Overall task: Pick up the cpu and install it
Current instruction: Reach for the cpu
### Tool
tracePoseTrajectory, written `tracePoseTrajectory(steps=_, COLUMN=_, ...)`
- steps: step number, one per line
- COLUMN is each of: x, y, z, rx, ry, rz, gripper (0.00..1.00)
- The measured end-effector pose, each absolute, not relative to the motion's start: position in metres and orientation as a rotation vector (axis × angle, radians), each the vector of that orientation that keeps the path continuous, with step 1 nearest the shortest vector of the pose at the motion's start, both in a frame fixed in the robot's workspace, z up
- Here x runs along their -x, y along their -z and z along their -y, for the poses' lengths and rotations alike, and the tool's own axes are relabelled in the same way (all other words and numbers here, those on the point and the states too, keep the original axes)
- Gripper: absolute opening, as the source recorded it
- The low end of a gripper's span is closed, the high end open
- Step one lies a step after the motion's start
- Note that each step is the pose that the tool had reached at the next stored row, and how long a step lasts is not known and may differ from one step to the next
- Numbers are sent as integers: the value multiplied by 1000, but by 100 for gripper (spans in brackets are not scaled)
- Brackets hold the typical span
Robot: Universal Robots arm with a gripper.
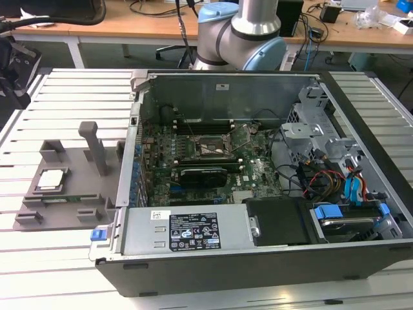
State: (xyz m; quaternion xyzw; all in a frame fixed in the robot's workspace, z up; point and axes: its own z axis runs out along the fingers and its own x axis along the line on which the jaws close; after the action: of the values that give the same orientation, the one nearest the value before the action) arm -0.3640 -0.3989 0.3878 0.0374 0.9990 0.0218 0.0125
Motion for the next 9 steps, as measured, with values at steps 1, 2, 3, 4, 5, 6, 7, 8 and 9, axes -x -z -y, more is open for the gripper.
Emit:
tracePoseTrajectory(steps=1, x=367, y=-388, z=399, rx=-117, ry=-68, rz=-3114, gripper=11)
tracePoseTrajectory(steps=2, x=368, y=-388, z=399, rx=-117, ry=-68, rz=-3114, gripper=11)
tracePoseTrajectory(steps=3, x=370, y=-387, z=399, rx=-117, ry=-68, rz=-3114, gripper=11)
tracePoseTrajectory(steps=4, x=373, y=-387, z=399, rx=-117, ry=-68, rz=-3114, gripper=11)
tracePoseTrajectory(steps=5, x=376, y=-387, z=399, rx=-116, ry=-68, rz=-3114, gripper=11)
tracePoseTrajectory(steps=6, x=380, y=-387, z=399, rx=-117, ry=-68, rz=-3114, gripper=11)
tracePoseTrajectory(steps=7, x=383, y=-387, z=399, rx=-117, ry=-68, rz=-3114, gripper=11)
tracePoseTrajectory(steps=8, x=386, y=-386, z=399, rx=-117, ry=-68, rz=-3114, gripper=11)
tracePoseTrajectory(steps=9, x=391, y=-386, z=399, rx=-117, ry=-68, rz=-3114, gripper=11)
